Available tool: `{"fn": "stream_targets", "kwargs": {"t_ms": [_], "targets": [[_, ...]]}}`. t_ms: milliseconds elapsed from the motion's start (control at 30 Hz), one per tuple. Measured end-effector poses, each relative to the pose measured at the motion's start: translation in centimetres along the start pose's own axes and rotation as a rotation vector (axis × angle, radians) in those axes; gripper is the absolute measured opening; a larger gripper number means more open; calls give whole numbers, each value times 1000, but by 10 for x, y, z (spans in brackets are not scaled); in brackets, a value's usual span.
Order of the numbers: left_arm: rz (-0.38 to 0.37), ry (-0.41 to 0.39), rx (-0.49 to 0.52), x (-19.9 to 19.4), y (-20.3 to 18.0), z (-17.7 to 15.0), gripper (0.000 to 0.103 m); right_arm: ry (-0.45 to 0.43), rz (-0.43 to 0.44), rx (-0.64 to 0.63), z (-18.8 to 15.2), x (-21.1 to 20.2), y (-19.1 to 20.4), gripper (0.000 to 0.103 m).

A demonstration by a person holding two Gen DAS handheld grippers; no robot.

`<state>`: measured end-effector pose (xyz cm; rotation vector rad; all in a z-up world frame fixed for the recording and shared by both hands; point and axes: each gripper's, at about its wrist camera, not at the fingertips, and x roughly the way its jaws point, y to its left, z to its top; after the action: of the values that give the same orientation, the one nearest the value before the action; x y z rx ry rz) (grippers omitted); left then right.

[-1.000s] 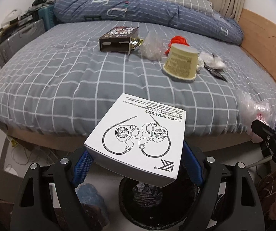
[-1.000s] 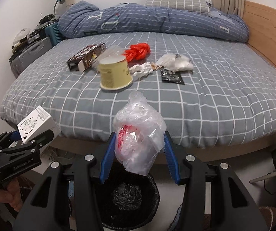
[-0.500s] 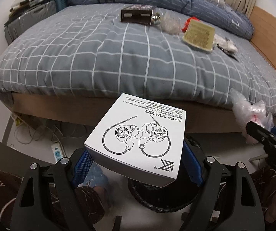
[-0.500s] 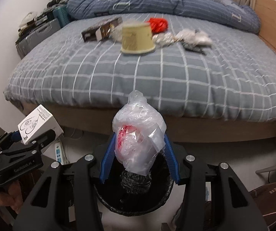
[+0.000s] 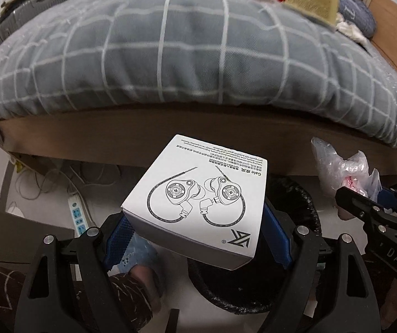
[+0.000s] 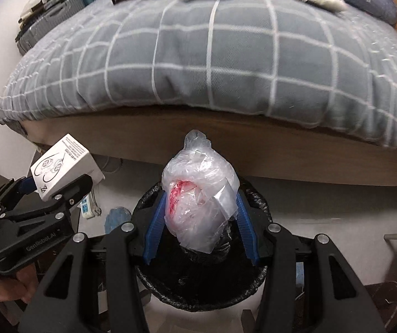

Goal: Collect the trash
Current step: 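Open the right tool to drop the bag while the left tool releases the box into the bin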

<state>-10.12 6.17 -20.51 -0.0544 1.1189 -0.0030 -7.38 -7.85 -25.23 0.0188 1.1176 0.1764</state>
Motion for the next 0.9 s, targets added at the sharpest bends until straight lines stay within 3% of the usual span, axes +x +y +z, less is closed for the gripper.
{"fn": "stream_targets", "kwargs": {"t_ms": [333,433,500,700,900], "targets": [[22,38,-20,22,18,-7,80,82,15,-1,0,35,6,50],[22,35,-19,23,20,-7,81,75,-2,-20,0,40,10,57],[21,36,-15,23,19,-6,80,58,-21,-25,-1,39,11,71],[14,36,-1,20,4,-4,80,-5,-96,1,-3,21,-4,88],[2,60,6,23,-13,-7,80,-66,-146,29,-13,4,-34,95]]}}
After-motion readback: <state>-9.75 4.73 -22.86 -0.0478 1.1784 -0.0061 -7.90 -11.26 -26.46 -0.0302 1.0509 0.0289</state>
